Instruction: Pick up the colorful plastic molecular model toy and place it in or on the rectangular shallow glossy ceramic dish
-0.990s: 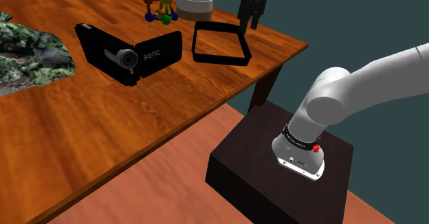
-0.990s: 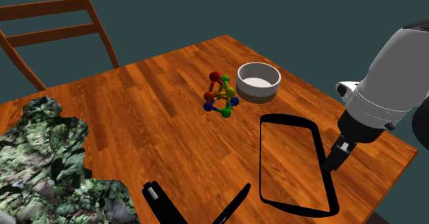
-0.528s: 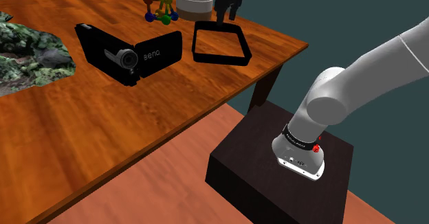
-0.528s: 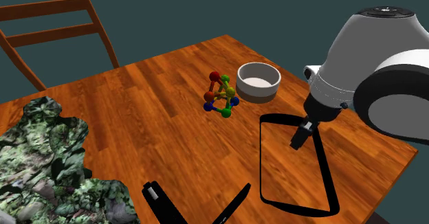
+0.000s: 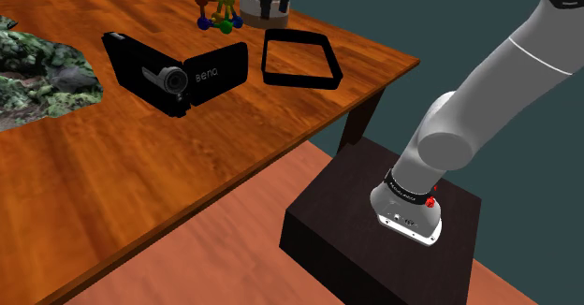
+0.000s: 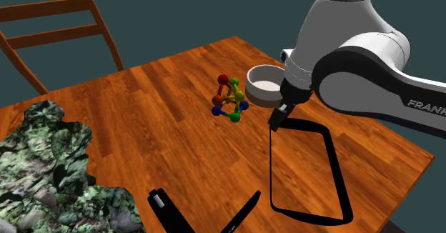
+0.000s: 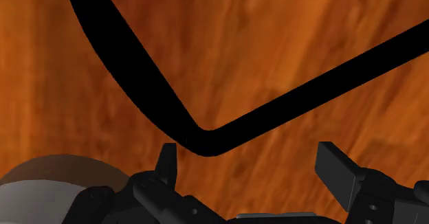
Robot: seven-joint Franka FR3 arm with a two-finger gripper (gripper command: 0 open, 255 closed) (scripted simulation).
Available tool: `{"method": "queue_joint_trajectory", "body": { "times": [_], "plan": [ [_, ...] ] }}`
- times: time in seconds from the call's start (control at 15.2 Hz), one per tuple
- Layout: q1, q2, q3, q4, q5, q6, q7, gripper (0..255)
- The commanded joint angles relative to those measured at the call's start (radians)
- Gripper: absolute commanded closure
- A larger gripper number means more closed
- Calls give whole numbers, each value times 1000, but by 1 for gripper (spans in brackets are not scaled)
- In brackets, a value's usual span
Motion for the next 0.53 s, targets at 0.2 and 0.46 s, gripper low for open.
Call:
{"method": "queue_joint_trajectory", "body": {
  "times": [0.2, 0.46],
  "plan": [
    [9, 176, 13, 213, -24, 11, -8, 0],
    [19, 320, 23, 410, -48, -3, -14, 0]
  ]
}}
